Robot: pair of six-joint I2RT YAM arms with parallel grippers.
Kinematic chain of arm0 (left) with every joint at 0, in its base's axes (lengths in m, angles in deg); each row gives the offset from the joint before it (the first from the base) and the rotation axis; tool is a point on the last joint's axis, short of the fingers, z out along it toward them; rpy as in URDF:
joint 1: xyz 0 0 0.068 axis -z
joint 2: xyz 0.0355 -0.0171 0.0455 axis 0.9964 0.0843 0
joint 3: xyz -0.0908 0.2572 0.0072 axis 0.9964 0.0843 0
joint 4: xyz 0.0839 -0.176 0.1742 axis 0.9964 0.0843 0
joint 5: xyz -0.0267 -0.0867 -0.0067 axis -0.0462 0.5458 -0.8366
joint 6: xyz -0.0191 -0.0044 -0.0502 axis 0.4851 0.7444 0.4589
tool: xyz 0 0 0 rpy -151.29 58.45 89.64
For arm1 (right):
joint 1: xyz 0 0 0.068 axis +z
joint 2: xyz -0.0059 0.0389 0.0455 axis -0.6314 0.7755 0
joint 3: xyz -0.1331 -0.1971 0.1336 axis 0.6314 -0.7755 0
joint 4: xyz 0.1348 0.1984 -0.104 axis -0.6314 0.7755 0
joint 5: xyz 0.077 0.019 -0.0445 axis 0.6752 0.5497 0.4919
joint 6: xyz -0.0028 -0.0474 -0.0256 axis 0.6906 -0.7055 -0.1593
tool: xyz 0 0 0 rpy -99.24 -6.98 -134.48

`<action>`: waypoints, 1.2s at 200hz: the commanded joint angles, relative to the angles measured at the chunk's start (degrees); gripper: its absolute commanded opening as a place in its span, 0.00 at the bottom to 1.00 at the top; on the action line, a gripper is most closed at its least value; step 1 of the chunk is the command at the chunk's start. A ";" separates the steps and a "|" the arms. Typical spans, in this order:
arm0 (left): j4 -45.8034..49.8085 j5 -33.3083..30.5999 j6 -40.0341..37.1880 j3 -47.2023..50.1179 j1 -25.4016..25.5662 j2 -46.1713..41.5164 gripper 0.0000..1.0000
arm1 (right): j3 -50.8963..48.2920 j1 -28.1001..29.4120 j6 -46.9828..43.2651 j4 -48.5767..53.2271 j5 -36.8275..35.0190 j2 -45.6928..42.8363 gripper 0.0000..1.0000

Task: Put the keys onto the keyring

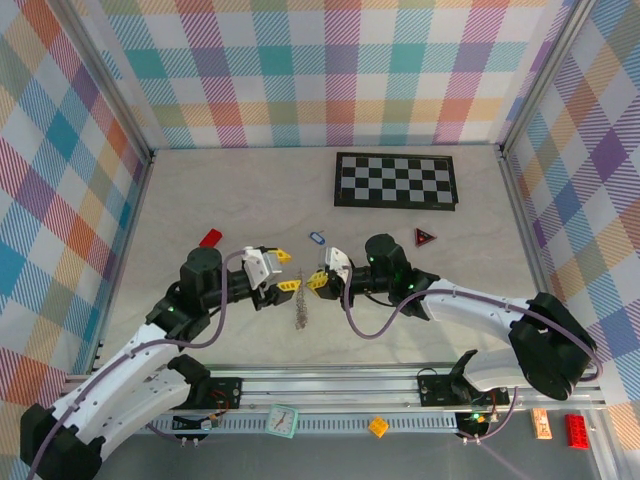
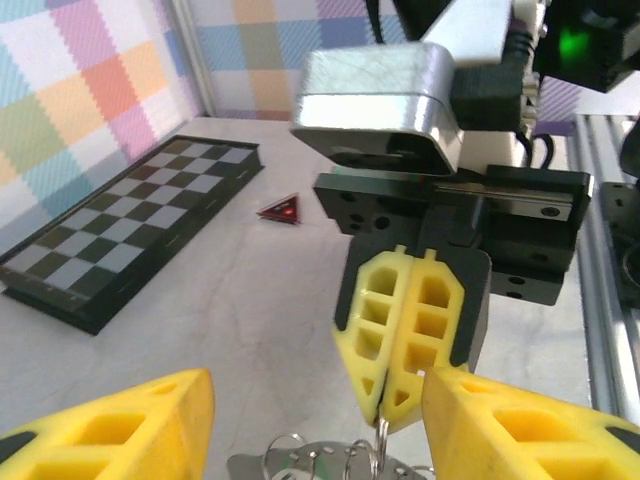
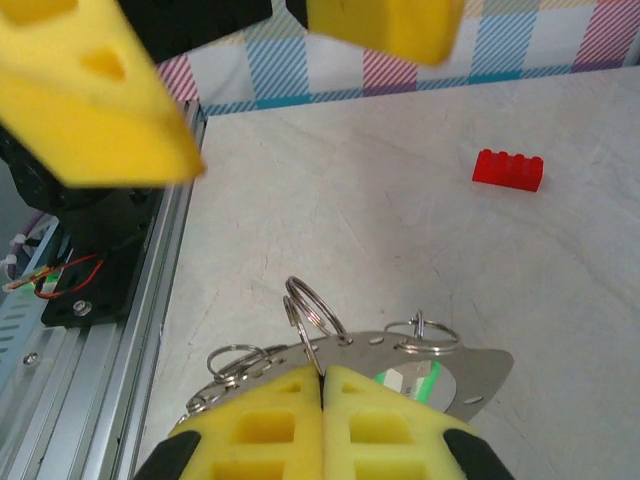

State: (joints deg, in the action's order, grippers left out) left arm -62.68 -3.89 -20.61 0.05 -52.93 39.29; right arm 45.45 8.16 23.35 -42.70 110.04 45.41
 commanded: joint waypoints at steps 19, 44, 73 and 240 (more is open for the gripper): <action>10.21 -5.30 2.06 -2.42 0.29 -3.89 0.27 | 4.39 0.15 -4.09 8.61 -0.49 -1.20 0.00; 14.30 -4.55 2.06 -3.02 0.37 -4.70 0.18 | 5.87 0.15 -5.06 11.42 -0.71 -1.18 0.00; 18.20 -2.14 0.57 -3.89 0.29 -4.68 0.25 | 7.30 0.15 -5.80 13.65 -0.50 -1.53 0.00; 19.03 8.61 -7.95 -7.24 0.47 10.90 0.02 | 10.44 0.58 -8.45 18.76 -0.04 -1.19 0.00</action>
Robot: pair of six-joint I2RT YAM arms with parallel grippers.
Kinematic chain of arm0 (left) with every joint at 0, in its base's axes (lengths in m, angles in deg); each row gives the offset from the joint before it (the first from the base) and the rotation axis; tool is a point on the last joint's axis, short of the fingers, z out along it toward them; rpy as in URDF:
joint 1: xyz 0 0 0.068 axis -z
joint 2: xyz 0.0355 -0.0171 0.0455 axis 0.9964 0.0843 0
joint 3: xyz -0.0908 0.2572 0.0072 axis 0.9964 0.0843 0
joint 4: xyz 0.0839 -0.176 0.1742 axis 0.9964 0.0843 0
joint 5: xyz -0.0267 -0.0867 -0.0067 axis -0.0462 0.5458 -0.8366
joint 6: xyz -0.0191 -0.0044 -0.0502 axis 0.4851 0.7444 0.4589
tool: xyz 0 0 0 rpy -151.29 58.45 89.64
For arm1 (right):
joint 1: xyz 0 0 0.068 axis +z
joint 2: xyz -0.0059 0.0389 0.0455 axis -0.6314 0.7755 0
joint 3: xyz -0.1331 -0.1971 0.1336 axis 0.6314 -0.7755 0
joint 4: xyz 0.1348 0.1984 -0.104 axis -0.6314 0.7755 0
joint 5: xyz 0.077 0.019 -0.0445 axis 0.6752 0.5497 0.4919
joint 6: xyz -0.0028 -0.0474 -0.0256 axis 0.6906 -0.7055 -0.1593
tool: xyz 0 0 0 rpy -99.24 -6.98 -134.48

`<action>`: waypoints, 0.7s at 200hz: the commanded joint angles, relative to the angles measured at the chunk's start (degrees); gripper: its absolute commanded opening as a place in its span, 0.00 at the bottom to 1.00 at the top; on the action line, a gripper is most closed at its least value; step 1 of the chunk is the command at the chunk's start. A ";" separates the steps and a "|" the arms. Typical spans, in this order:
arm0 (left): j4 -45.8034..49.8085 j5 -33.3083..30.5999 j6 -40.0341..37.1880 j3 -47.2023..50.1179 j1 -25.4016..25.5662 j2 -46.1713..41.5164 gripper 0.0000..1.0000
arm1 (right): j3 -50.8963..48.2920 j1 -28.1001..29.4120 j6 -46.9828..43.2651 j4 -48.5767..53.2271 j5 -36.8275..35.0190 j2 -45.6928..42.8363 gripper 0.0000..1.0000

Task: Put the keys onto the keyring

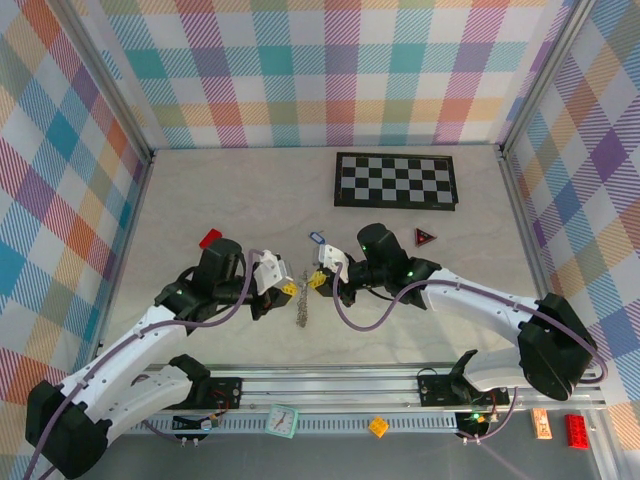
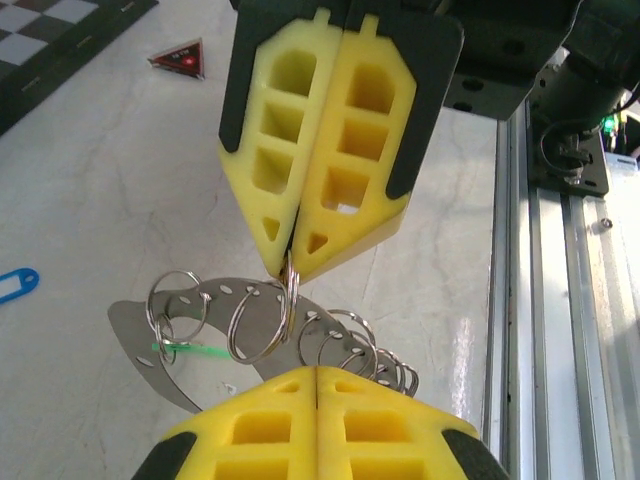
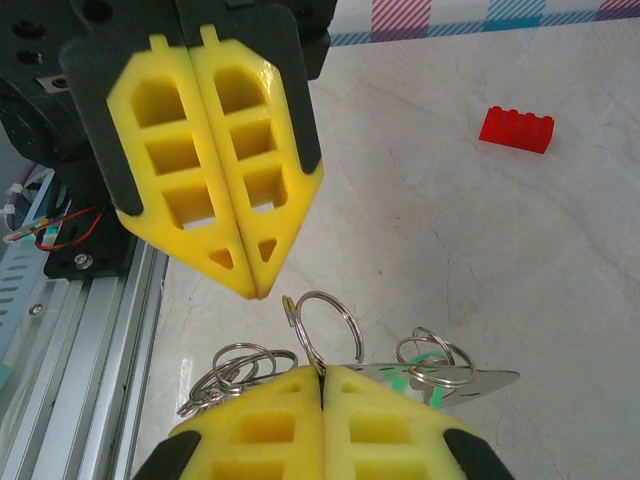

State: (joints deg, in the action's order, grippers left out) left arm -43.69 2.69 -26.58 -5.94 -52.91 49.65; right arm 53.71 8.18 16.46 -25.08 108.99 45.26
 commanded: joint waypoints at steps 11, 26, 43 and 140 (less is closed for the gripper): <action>-0.11 2.17 -2.15 -1.22 0.45 0.78 0.04 | 2.33 0.56 -1.66 1.20 1.01 -1.04 0.00; -0.04 2.30 -2.45 -1.18 0.45 1.01 0.05 | 2.41 0.64 -1.66 1.27 0.98 -1.04 0.00; 0.07 2.61 -2.83 -1.21 0.45 1.39 0.06 | 2.59 0.66 -1.74 1.34 1.10 -1.12 0.00; -6.61 2.92 -3.44 -0.32 0.42 2.50 0.37 | 2.76 1.01 -2.01 1.59 1.09 -1.27 0.00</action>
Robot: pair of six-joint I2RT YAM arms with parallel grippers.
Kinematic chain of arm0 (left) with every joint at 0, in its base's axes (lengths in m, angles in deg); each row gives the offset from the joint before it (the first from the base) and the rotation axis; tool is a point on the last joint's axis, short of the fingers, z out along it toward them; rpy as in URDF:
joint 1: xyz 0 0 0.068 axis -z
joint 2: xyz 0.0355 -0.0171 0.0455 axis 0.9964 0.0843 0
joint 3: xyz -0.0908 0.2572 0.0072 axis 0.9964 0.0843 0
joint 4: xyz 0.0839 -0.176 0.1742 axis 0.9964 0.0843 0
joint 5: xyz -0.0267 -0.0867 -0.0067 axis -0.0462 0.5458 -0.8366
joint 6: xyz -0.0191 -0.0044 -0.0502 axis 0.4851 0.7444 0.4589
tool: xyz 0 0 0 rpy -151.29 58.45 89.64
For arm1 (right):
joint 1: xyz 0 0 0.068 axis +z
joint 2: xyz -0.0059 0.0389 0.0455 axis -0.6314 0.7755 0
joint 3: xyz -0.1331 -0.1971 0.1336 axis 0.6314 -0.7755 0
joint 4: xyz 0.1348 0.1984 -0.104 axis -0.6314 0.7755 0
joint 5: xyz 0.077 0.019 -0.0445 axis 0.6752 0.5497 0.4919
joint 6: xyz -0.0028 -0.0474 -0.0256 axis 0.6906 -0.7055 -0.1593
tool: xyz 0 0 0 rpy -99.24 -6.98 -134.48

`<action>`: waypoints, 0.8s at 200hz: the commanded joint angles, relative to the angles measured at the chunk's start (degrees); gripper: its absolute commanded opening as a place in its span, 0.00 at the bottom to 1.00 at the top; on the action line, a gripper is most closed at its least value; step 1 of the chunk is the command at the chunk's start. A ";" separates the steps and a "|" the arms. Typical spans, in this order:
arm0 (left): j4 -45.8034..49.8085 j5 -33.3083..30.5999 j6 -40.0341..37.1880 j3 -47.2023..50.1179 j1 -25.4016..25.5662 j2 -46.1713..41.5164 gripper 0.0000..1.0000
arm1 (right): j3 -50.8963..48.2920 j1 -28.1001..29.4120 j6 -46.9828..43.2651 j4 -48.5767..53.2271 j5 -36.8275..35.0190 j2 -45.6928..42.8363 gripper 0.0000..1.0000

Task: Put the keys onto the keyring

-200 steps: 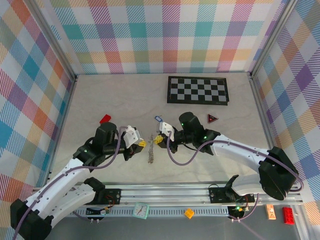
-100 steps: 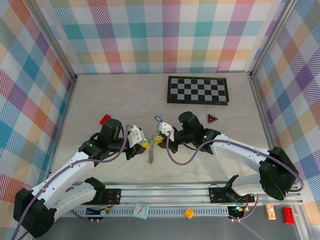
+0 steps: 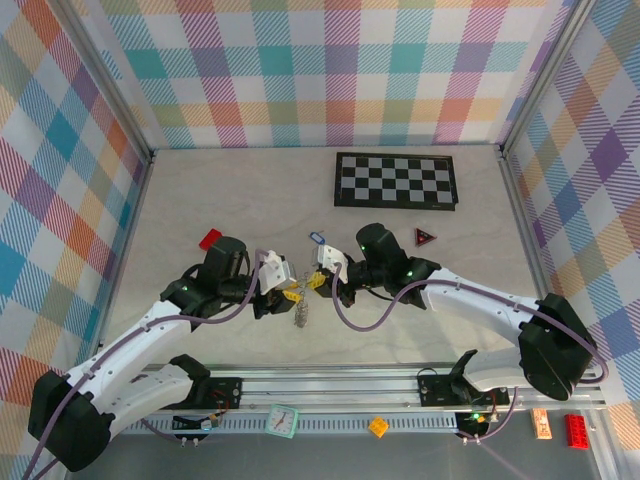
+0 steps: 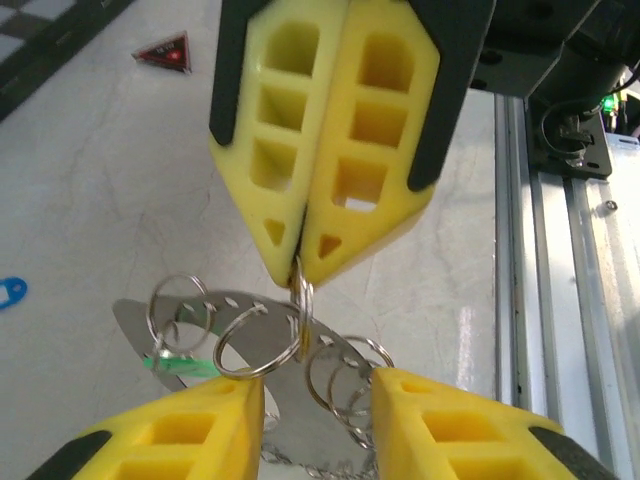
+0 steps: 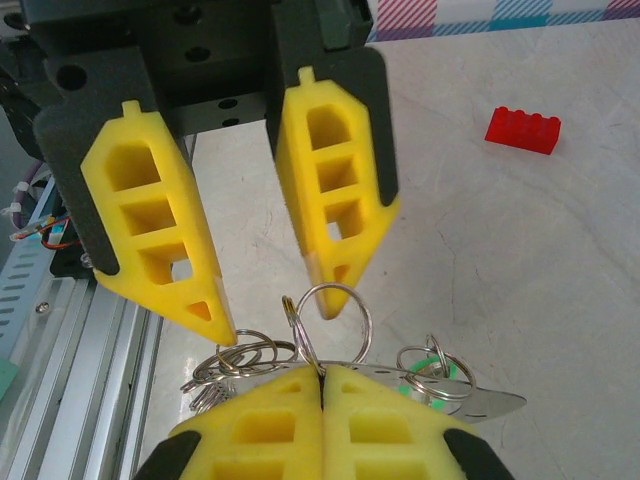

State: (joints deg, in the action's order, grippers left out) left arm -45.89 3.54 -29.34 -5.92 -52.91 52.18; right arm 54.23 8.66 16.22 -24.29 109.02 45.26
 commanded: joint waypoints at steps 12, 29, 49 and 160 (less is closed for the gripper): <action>-5.05 2.50 -0.60 -0.32 0.45 0.10 0.38 | 2.27 0.61 -1.76 0.74 1.03 -1.21 0.00; -5.37 3.48 -0.71 -0.57 0.45 0.57 0.36 | 2.38 0.65 -1.76 0.80 0.94 -1.13 0.00; -5.20 4.14 -0.87 -1.06 0.45 1.45 0.28 | 2.43 0.70 -1.68 0.78 0.91 -1.04 0.00; -2.58 3.61 -2.06 -2.63 0.45 1.69 0.00 | 0.87 0.84 -0.48 -1.24 0.82 -2.72 0.03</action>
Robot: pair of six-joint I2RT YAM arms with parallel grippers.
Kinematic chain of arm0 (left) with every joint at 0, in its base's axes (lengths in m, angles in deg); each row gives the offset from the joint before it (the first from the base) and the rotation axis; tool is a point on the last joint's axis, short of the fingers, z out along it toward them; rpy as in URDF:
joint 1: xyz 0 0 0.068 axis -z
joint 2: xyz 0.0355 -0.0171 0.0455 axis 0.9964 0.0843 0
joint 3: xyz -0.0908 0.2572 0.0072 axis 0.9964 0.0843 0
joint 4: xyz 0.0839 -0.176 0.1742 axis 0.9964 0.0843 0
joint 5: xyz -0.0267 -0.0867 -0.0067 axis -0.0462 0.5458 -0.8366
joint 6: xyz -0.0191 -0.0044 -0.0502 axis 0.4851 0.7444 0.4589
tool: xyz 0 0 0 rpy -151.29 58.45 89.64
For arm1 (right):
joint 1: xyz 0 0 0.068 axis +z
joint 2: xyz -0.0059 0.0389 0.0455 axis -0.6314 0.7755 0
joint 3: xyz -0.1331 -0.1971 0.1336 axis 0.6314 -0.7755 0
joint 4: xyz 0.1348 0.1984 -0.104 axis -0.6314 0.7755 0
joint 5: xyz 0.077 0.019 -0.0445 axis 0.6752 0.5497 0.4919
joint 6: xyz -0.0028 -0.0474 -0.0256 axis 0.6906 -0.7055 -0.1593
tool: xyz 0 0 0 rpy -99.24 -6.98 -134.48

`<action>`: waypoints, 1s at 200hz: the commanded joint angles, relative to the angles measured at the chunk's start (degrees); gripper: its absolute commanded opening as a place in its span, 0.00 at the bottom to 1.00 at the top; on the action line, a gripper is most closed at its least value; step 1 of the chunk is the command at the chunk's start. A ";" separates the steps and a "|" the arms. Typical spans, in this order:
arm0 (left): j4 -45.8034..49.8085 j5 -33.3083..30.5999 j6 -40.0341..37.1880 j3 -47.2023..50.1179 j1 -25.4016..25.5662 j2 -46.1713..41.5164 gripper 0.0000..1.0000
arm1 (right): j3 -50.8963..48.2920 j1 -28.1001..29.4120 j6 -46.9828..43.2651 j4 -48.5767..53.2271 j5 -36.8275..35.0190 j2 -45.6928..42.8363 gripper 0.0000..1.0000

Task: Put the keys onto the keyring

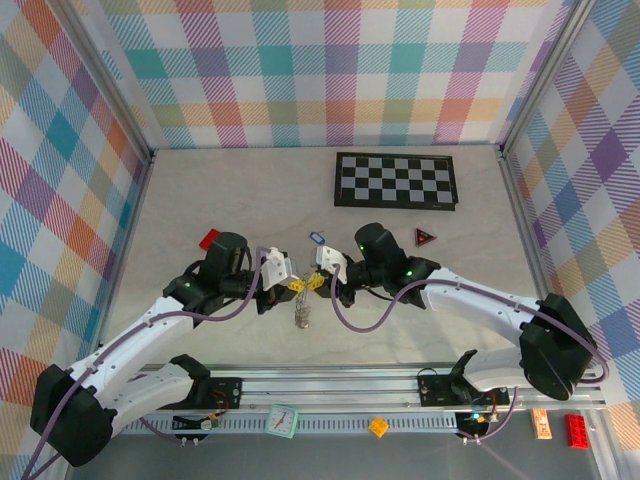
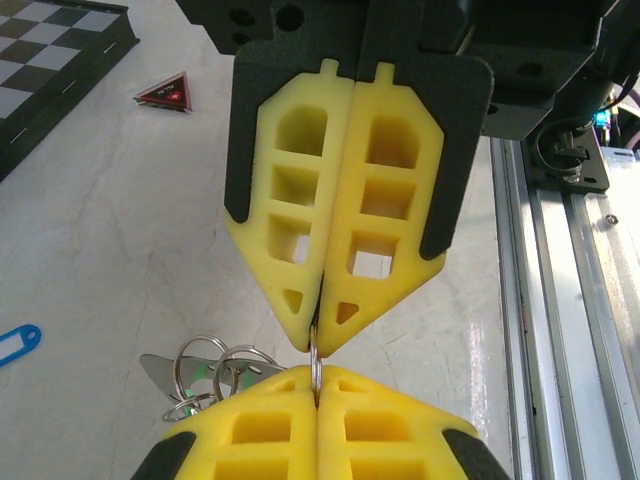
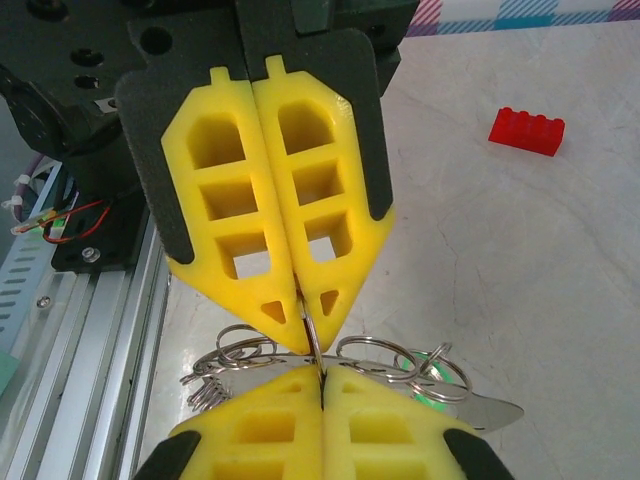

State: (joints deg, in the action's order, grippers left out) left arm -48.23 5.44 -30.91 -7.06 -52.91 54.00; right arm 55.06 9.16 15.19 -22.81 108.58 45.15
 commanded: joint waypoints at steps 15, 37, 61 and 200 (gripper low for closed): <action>-1.81 1.96 -0.01 -0.25 0.45 -0.76 0.00 | -2.53 -0.34 2.37 -6.42 1.86 -3.45 0.23; -6.98 2.49 1.73 3.03 0.45 -2.69 0.00 | -7.43 -2.08 6.30 -14.39 4.11 -4.81 0.32; -12.70 3.56 2.48 6.58 0.44 -4.70 0.00 | -10.54 -2.88 8.66 -20.45 6.27 -5.36 0.31; -21.74 6.14 6.18 10.49 0.45 -4.76 0.00 | -8.65 -2.81 9.74 -23.29 11.21 0.56 0.14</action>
State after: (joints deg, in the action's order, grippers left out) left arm -65.52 8.81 -25.62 2.84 -52.87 49.84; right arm 44.92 6.21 24.53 -44.27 117.45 44.93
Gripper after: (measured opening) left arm 0.043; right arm 0.147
